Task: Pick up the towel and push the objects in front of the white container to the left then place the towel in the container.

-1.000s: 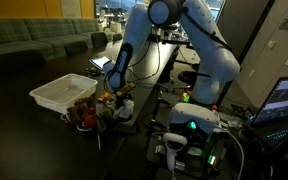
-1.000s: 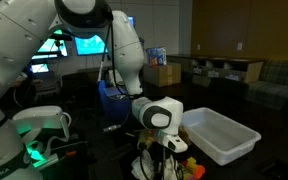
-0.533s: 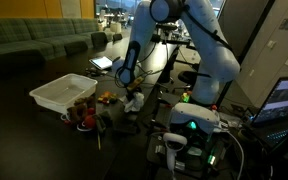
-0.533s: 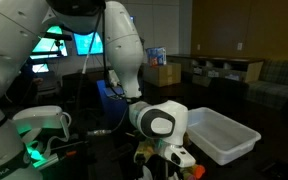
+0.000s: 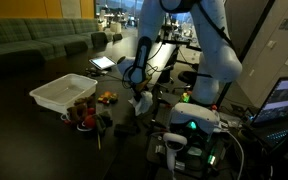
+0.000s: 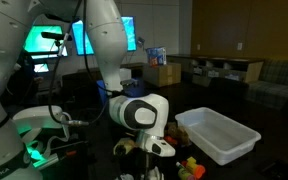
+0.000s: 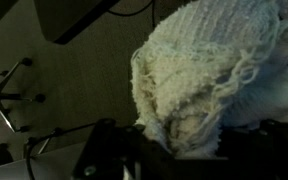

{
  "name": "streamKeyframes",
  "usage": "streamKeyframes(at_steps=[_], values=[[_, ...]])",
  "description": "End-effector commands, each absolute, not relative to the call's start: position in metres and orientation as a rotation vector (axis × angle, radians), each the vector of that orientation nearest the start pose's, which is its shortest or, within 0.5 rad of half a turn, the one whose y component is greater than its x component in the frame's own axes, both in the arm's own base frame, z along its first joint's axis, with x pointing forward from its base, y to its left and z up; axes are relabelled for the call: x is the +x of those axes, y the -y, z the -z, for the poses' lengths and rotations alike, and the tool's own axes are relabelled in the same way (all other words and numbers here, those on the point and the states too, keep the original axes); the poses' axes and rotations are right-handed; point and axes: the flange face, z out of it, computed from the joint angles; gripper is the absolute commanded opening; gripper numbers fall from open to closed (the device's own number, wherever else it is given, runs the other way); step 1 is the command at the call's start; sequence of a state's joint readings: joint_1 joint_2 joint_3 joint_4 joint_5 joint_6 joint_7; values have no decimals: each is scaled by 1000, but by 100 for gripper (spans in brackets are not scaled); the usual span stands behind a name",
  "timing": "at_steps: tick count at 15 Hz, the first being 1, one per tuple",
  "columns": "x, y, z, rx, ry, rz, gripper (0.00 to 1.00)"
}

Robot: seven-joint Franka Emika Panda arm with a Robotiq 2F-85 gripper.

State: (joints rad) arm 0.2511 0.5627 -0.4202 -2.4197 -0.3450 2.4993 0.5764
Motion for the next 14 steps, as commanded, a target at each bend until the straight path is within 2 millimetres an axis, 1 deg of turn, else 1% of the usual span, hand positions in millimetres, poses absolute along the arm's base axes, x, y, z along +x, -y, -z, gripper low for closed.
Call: streamKeyframes(at_steps=[1, 3, 5, 8, 11, 14], values=[[383, 65, -102, -3508, -582, -637, 1], [374, 46, -107, -3536, -456, -610, 1], [368, 26, -104, -3554, -320, -580, 1], [359, -8, -94, -3546, -168, -571, 1], [352, -42, -83, -3525, -52, -582, 1], [348, -74, -80, -3505, 48, -595, 1]])
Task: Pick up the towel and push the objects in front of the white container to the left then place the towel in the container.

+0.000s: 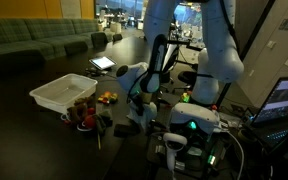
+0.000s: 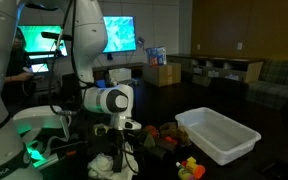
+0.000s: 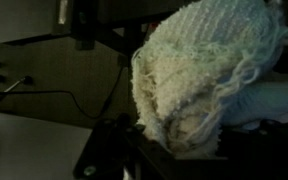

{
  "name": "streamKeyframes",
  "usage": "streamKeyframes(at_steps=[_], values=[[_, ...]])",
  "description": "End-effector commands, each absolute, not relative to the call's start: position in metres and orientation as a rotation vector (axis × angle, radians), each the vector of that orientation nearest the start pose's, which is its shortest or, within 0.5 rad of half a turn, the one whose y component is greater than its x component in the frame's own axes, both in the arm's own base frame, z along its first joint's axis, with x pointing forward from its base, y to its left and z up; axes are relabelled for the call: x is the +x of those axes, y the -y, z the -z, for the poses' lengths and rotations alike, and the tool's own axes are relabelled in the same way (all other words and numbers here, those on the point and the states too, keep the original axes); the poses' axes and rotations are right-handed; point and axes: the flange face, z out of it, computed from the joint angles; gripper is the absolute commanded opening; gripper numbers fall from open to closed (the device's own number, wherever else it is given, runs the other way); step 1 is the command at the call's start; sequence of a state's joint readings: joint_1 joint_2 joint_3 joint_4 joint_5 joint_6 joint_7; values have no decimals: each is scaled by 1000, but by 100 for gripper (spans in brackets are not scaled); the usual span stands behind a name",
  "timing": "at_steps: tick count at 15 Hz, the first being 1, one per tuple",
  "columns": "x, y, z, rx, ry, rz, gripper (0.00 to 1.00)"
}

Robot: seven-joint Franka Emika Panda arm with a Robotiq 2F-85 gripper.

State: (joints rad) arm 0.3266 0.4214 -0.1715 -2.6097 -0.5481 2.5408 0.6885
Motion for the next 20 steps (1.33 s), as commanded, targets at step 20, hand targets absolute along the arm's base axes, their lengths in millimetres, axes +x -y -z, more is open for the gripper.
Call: streamKeyframes(at_steps=[20], values=[[427, -258, -105, -3110, -69, -551, 1]])
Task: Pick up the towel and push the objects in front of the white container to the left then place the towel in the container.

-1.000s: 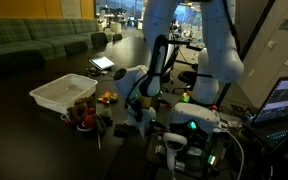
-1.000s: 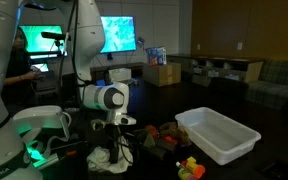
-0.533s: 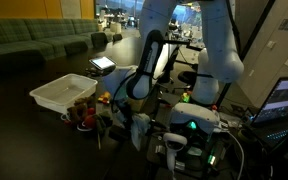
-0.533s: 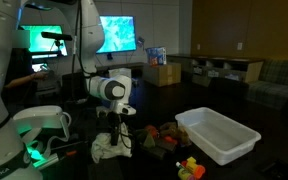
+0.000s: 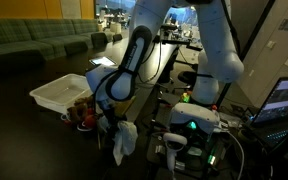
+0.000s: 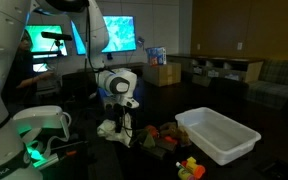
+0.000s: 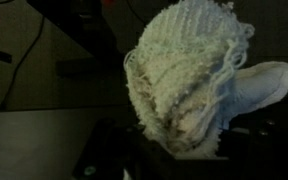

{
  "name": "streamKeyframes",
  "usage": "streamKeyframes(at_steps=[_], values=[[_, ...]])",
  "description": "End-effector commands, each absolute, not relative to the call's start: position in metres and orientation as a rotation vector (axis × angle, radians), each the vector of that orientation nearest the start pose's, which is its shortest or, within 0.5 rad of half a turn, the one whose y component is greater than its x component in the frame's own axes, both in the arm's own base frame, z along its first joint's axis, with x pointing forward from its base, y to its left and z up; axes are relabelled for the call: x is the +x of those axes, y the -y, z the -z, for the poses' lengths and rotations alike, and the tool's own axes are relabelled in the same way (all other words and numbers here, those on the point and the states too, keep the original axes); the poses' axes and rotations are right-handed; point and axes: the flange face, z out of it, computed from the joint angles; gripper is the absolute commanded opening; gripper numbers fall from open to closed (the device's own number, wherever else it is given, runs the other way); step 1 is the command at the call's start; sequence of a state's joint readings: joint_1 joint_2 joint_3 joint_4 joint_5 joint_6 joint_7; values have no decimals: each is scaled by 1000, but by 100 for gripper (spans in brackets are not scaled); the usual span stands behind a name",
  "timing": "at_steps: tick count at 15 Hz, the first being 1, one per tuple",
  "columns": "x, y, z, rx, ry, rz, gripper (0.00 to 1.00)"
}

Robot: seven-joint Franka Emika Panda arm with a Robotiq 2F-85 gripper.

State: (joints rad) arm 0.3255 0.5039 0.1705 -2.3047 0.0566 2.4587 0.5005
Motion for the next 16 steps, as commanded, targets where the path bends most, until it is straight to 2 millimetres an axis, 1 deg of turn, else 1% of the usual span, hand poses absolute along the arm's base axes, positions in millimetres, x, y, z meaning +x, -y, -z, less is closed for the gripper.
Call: streamKeyframes(at_steps=[1, 2, 5, 7, 9, 12, 14, 16], values=[[431, -268, -105, -3100, -55, -533, 1], [434, -279, -102, -3095, -36, -506, 1], [439, -304, -107, -3078, 30, -447, 1], [438, -310, -116, -3046, 109, -466, 1], [438, -307, -133, -3009, 166, -439, 1], [448, -299, -155, -3017, 152, -287, 1], [453, -294, -166, -3013, 190, -276, 1], [451, -281, -186, -3000, 253, -296, 1]])
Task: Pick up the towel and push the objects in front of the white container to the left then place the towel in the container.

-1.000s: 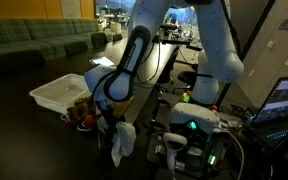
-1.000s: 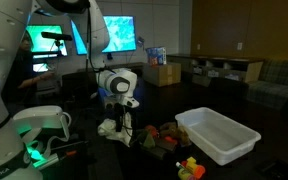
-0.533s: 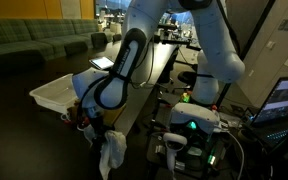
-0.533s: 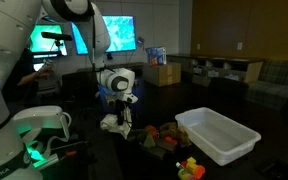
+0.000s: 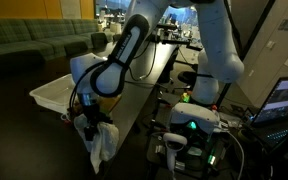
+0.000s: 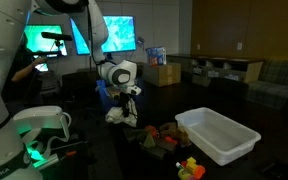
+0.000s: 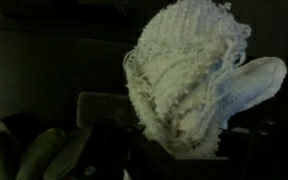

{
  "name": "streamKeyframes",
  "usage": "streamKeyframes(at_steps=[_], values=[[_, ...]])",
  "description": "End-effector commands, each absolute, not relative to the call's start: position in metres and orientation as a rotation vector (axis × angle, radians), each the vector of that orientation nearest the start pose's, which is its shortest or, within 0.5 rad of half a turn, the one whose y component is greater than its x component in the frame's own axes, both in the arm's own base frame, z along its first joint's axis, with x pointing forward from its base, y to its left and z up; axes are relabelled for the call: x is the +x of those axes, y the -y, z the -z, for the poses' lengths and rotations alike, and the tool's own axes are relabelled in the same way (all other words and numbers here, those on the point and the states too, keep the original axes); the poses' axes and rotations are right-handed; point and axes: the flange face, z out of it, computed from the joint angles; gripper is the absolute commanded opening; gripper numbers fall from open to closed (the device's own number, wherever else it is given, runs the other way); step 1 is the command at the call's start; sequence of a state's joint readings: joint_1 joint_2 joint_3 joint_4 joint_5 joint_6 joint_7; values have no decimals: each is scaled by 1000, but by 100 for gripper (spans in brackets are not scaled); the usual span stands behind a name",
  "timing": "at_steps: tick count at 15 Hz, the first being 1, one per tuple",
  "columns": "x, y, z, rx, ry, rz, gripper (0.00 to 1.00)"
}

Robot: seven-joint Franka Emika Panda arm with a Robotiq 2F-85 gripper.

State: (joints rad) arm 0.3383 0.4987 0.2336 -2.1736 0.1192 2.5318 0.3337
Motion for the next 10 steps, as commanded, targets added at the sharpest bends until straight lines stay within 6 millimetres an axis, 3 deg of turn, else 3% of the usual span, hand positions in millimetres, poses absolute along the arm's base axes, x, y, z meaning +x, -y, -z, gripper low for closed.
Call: streamKeyframes(at_steps=[1, 6, 10], values=[[448, -271, -194, -2992, 289, -297, 1], [439, -197, -230, -3005, 192, -293, 1], [426, -131, -227, -3076, 4, -322, 1]])
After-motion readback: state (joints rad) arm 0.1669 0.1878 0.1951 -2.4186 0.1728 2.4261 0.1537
